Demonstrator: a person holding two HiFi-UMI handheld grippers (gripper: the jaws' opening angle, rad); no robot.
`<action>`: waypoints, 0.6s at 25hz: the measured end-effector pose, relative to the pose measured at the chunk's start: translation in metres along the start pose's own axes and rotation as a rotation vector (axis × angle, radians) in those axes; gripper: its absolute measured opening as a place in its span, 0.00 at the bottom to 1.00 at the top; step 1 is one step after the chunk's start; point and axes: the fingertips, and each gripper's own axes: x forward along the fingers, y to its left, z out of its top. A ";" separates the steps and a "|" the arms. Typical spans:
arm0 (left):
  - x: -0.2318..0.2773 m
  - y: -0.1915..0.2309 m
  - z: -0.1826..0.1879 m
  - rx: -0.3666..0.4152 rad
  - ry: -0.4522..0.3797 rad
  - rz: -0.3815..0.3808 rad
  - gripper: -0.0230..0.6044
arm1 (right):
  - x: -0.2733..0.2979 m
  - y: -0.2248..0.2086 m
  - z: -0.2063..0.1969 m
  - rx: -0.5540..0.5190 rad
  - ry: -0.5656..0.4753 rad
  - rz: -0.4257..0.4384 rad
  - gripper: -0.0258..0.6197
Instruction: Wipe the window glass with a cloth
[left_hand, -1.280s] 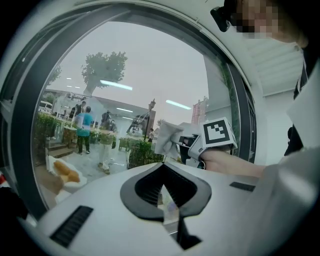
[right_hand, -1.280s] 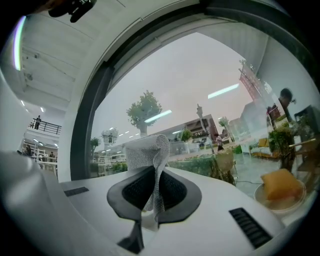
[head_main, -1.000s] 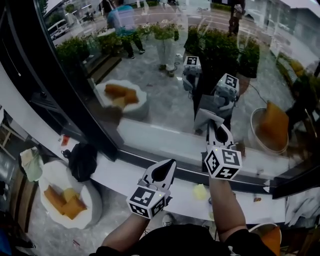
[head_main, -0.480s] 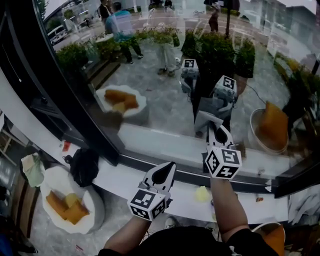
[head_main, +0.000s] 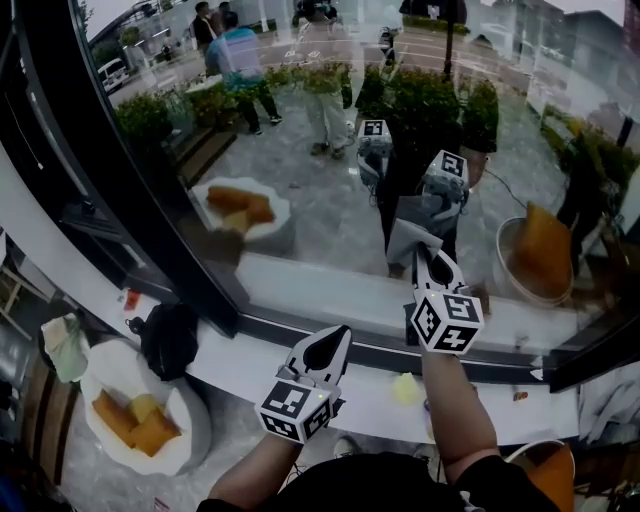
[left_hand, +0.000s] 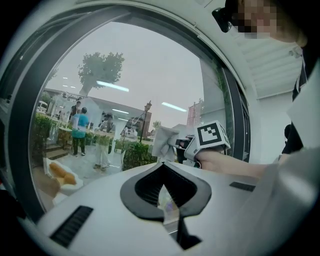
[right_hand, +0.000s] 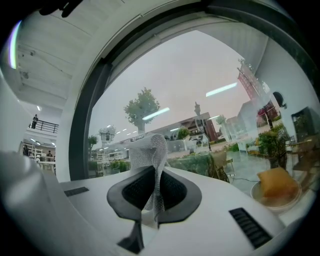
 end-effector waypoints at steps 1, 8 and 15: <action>-0.001 0.000 0.000 0.000 -0.003 -0.002 0.05 | -0.002 0.003 -0.001 0.000 0.001 0.004 0.10; -0.004 0.001 0.002 -0.016 -0.020 -0.023 0.05 | -0.012 0.043 0.002 -0.034 0.004 0.070 0.10; -0.003 -0.005 0.003 -0.018 -0.033 -0.053 0.05 | -0.022 0.065 0.024 -0.061 -0.036 0.100 0.10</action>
